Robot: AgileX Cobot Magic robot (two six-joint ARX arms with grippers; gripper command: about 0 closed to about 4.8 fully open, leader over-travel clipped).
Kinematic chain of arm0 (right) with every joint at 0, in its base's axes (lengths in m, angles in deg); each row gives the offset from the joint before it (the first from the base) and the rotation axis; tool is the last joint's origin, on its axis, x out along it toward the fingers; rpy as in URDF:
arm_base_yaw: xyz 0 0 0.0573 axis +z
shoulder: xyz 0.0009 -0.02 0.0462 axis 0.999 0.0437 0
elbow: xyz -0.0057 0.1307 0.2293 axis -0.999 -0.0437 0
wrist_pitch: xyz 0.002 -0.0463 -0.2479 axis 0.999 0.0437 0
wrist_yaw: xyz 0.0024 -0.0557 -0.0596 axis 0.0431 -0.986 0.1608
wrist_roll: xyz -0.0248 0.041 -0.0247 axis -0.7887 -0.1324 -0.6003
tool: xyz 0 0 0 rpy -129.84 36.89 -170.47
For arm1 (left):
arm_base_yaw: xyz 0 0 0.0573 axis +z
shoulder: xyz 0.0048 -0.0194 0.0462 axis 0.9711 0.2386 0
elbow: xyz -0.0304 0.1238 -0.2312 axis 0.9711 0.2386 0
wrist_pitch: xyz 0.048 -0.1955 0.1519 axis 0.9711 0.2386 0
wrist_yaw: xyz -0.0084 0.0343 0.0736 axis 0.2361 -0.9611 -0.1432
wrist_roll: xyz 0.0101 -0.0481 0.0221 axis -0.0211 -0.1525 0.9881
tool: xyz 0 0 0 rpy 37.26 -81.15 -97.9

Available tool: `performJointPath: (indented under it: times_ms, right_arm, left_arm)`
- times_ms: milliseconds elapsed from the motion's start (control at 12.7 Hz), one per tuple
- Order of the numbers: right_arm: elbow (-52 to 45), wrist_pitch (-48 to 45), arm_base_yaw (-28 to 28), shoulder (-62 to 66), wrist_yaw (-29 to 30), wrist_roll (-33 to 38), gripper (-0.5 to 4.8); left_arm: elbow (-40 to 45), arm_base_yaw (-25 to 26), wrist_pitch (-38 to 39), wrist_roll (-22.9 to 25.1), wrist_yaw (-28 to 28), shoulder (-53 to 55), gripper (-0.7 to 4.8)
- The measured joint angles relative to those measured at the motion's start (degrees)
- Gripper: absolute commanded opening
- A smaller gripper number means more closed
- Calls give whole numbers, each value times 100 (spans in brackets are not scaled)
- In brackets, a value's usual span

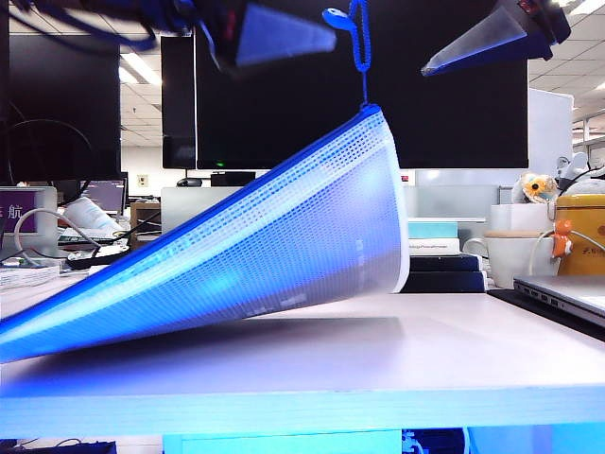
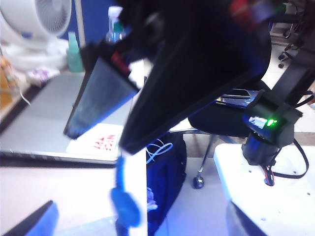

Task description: Pick up the transparent plastic file bag with a blue zipper and close its zipper.

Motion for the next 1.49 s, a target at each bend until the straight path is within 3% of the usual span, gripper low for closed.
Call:
performJointPath:
  times_ms: [157, 236, 393, 471, 550, 628, 707, 1021, 1178, 1256, 1335, 1414, 1492]
  right_arm:
    - [0, 0, 4, 2, 26, 0, 479]
    - [0, -83, 4, 13, 28, 0, 479]
    - [2, -212, 4, 55, 52, 2, 479]
    - [2, -286, 4, 155, 179, 7, 479]
    - [2, -297, 4, 190, 216, 7, 479]
    - [2, -302, 11, 251, 238, 17, 479]
    - [2, -334, 7, 291, 243, 17, 479]
    - [4, -446, 13, 323, 254, -35, 479]
    - [4, -459, 13, 323, -72, -269, 479]
    - [4, -411, 13, 323, -509, -531, 479]
    - [4, -354, 13, 323, -767, -651, 479]
    - [4, -315, 11, 323, -901, -708, 479]
    - [7, -87, 13, 323, -1349, -966, 479]
  left_arm:
    - [0, -116, -302, -188, -55, 105, 447]
    - [0, -247, -1040, -503, -535, 138, 408]
    - [0, -289, -1200, -588, -758, 146, 227]
    - [0, -289, -1215, -608, -789, 227, 194]
    - [0, -289, -1215, -605, -789, 271, 93]
    - [0, -284, -1222, -605, -782, 332, 24]
    - [2, -289, -1224, -605, -780, 369, -5]
    - [4, -284, -1150, -623, -1224, 621, -6]
    - [7, -284, -1134, -599, -1600, 636, -6]
    - [9, -286, -1123, -533, -2437, 640, -4]
    - [7, -284, -1137, -474, -3104, 640, 33]
    - [7, -284, -1152, -470, -3545, 645, 393]
    - [9, -254, -1285, -472, -4172, 675, 479]
